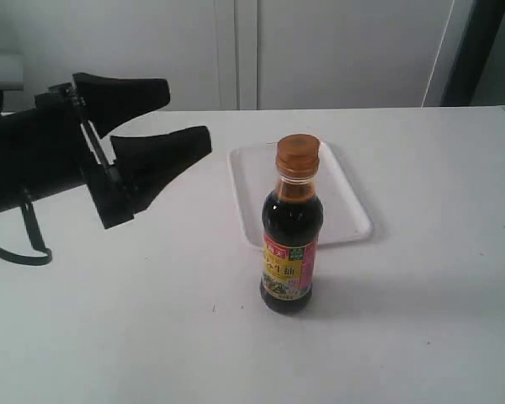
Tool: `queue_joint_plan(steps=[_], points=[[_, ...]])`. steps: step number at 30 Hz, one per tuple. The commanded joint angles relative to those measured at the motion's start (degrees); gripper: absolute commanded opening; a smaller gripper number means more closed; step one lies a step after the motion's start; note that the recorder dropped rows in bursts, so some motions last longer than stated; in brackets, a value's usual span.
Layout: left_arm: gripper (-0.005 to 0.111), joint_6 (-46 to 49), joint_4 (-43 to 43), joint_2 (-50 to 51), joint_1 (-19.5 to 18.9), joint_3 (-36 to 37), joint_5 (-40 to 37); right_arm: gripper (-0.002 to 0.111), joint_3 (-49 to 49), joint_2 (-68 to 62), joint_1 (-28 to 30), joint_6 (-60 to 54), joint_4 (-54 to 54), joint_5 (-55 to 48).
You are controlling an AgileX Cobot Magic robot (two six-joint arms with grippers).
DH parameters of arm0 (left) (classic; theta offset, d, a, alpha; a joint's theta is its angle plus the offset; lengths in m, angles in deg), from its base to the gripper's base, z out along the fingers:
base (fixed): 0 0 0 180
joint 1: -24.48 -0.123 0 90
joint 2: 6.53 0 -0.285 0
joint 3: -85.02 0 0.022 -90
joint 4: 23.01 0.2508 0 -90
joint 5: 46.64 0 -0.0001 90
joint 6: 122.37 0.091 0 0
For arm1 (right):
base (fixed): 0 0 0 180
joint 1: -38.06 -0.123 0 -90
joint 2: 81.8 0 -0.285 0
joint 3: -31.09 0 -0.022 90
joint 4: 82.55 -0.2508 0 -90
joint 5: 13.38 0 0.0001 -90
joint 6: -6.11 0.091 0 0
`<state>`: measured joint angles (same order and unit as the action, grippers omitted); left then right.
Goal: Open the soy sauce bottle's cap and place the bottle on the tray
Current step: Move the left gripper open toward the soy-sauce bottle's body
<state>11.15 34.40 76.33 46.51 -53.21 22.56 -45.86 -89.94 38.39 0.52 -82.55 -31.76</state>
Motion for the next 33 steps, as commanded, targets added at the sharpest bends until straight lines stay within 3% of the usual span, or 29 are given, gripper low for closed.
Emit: queue_joint_plan(steps=[1,3,8,25,33], points=[[0.105,-0.29,0.66,1.65,5.08,-3.08,-1.09,0.000,-0.27,0.36,0.05,0.01,0.00,0.81],[0.105,-2.00,0.89,3.40,8.11,-4.97,-1.64,0.000,-0.27,0.36,0.05,0.01,0.00,0.81],[0.105,-4.54,0.77,6.13,10.15,-8.64,-1.67,0.000,-0.27,0.36,0.05,0.01,0.00,0.81],[0.105,-6.46,1.43,19.04,10.71,-16.97,0.76,0.000,-0.27,0.36,0.05,0.01,0.00,0.69],[0.105,-2.65,-0.37,21.38,14.32,-17.33,0.30,0.000,-0.27,0.36,0.05,0.01,0.00,0.69]])
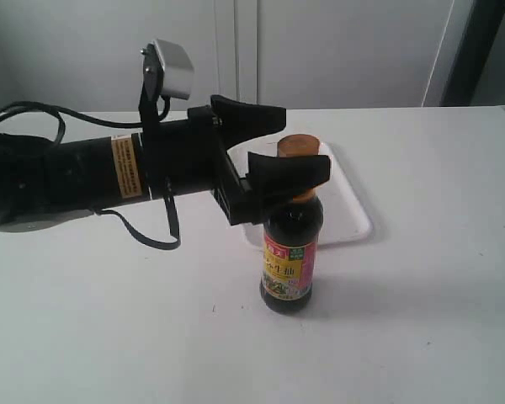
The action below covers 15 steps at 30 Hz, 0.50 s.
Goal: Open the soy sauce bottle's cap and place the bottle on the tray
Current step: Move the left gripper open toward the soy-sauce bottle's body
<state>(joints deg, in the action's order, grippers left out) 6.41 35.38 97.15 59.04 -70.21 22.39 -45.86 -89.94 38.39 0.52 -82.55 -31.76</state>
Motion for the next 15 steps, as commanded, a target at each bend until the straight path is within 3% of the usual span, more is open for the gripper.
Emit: queue_joint_plan(steps=[1,15], points=[[0.105,2.18,-1.92,0.86,1.98,-0.33,0.30,0.000,-0.27,0.36,0.05,0.01,0.00,0.69],[0.105,3.94,-3.62,7.77,2.11,-3.01,-0.24,0.000,-0.27,0.36,0.05,0.01,0.00,0.55]])
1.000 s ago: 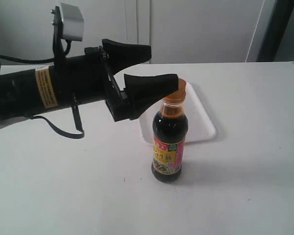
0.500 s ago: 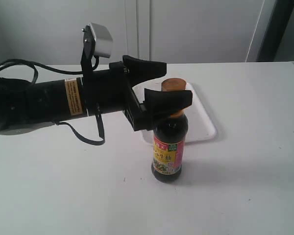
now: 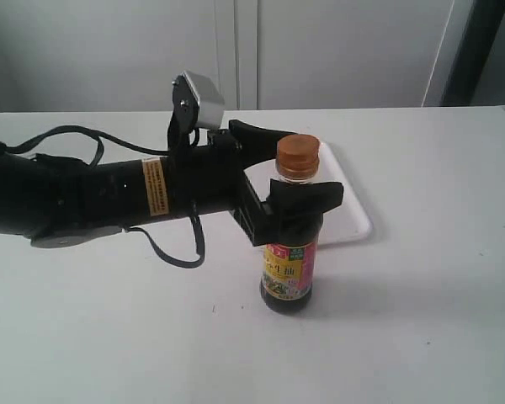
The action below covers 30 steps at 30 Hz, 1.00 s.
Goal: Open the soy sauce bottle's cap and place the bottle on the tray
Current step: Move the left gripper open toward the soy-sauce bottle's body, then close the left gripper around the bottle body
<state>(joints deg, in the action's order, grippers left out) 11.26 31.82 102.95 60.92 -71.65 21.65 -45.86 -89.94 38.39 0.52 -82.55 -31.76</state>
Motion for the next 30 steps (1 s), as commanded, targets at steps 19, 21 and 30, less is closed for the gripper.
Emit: queue_joint_plan(steps=[19,21,30], points=[[0.105,-0.14,2.64,7.04,0.24,-2.18,0.52,0.000,-0.27,0.36,0.05,0.01,0.00,0.55],[0.105,0.03,2.57,7.04,0.24,-2.18,0.52,0.000,-0.27,0.36,0.05,0.01,0.00,0.55],[0.105,1.49,2.99,7.04,1.05,-2.18,0.29,0.000,-0.27,0.36,0.05,0.01,0.00,0.55]])
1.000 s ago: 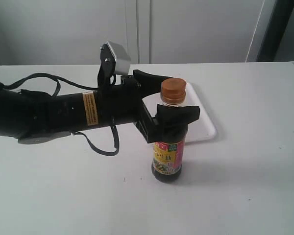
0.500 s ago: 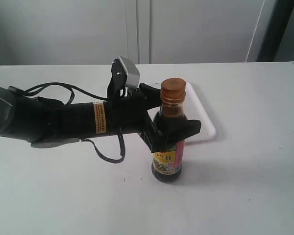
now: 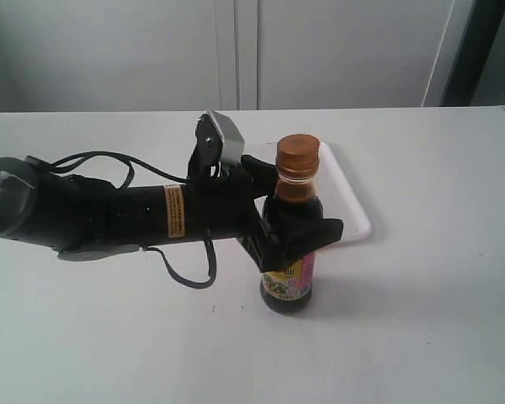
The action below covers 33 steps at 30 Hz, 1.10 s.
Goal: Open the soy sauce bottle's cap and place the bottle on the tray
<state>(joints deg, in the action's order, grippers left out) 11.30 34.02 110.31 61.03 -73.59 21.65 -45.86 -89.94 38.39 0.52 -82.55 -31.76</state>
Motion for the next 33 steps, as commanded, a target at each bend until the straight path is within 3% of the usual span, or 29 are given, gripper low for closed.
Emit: queue_joint_plan(steps=[1,6,21,24,26,33], points=[[0.105,1.53,0.78,-0.10,1.49,-0.23,-0.45,0.000,-0.27,0.36,0.05,0.01,0.00,0.46],[0.105,4.37,-0.81,1.64,3.19,-0.23,-0.97,0.000,-0.27,0.36,0.05,0.01,0.00,0.46],[0.102,9.02,-4.10,4.78,3.19,-0.23,-0.68,0.000,-0.27,0.36,0.05,0.01,0.00,0.46],[0.088,9.13,-4.10,5.05,3.19,-0.23,-0.68,0.000,-0.27,0.36,0.05,0.01,0.00,0.46],[0.073,10.06,-3.99,5.29,3.19,-0.23,-0.68,0.000,-0.27,0.36,0.05,0.01,0.00,0.46],[0.000,11.02,-3.67,5.32,3.19,-0.23,-0.92,0.000,-0.27,0.36,0.05,0.01,0.00,0.46]])
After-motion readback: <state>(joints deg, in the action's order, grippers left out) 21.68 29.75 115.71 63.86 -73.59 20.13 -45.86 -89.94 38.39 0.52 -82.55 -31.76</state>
